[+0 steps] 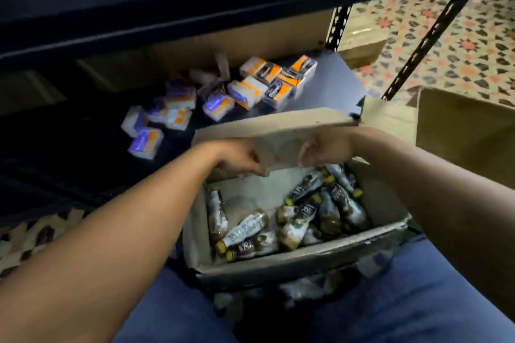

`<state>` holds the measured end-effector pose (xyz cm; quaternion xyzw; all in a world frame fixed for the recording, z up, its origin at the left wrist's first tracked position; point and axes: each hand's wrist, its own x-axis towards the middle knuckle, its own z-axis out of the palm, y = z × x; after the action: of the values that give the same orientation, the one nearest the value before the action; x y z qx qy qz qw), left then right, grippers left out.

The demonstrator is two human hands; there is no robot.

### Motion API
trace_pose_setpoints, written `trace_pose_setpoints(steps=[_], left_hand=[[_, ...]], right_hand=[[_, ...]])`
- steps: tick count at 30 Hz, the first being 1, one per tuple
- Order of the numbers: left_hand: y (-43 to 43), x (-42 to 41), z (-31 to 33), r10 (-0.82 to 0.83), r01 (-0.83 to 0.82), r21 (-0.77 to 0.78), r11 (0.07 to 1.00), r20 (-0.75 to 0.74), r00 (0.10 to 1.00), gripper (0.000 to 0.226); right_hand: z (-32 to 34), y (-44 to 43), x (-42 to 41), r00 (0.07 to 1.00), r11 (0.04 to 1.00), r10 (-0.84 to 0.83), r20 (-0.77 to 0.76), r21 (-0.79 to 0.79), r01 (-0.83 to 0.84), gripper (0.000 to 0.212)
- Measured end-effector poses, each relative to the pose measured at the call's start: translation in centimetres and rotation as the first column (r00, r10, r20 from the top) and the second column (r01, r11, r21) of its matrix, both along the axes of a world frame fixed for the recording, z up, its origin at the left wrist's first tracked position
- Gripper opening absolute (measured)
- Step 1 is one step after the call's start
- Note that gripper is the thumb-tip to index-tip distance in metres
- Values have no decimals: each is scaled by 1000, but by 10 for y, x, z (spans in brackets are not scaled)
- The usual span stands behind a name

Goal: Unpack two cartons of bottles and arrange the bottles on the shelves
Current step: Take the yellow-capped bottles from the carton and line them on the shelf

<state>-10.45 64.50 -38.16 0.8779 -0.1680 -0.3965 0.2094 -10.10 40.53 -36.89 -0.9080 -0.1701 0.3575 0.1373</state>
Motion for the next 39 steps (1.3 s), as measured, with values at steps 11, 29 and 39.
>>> trace_pose_setpoints(steps=[11,29,39], left_hand=[[-68,-28,-140,49,-53,-36,998,-101,994,41],[-128,-50,-208,394,-428,-147,892,-211,894,52],[-81,-75,-197,564,-574,-368,732,-146,813,46]], right_hand=[[-113,-75,-27,975,974,-223,-14,-48,222,41],[-183,-83,-41,904,912,-409,126,32,408,53],[-180,-56,-76,861,846,-489,140,314,430,36]])
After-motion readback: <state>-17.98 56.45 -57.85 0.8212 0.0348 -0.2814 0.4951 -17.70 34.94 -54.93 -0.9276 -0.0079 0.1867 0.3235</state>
